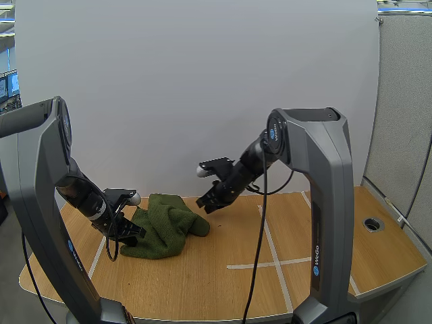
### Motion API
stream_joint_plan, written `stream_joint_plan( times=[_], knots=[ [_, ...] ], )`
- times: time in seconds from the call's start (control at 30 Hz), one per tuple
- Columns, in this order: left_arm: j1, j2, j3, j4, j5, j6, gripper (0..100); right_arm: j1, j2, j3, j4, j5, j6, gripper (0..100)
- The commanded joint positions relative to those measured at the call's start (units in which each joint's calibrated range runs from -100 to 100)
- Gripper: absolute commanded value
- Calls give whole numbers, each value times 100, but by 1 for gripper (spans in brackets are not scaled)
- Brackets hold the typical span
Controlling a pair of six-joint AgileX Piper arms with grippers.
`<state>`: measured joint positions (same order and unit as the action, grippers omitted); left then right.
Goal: Fold the towel
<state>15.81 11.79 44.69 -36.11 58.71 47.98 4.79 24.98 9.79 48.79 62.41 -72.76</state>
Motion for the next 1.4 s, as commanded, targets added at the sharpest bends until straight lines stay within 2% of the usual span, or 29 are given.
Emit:
stream_joint_plan(
  times=[0.0, 0.07, 0.2, 0.23, 0.27, 0.37, 0.4, 0.47, 0.57, 0.7, 0.8, 0.97, 1.1, 1.37],
  knots=[
    [59, 158, 98, 730, -465, -18, 0, -113, -405, 22, 62, 958, 11, 0],
    [59, 158, 98, 758, -465, -18, 0, -113, -598, 22, 28, 1320, 11, 0],
    [59, 158, 98, 770, -465, -18, 0, -113, -744, 22, -331, 2253, 468, 0],
    [59, 158, 98, 770, -465, -18, 0, -121, -775, 22, -373, 2575, 526, 7],
    [59, 158, 98, 770, -465, -18, 0, -127, -773, 22, -373, 2930, 555, 21],
    [59, 158, 98, 770, -465, -18, 0, -178, -832, 22, -387, 3564, 565, 70],
    [59, 158, 98, 770, -465, -18, 0, -188, -844, 22, -402, 3706, 565, 83],
    [59, 158, 98, 770, -465, -18, 0, -234, -887, 22, -424, 3759, 565, 91],
    [59, 158, 98, 770, -465, -18, 0, -244, -887, 22, -601, 3759, 536, 87],
    [59, 158, 98, 782, -465, -9, 0, -244, -901, 391, -792, 3759, 229, 87],
    [59, 158, 98, 782, -499, 17, 0, -228, -901, 797, -792, 3671, -381, 87],
    [59, 158, 98, 782, -515, 17, 0, -144, -901, 1276, -792, 2419, -1080, 87],
    [59, 158, 98, 782, -574, 17, 0, -60, -917, 1342, -707, 2111, -1150, 87],
    [59, 158, 98, 782, -627, 17, 0, 375, -1281, 1342, -784, 842, -1262, 88]
  ],
)
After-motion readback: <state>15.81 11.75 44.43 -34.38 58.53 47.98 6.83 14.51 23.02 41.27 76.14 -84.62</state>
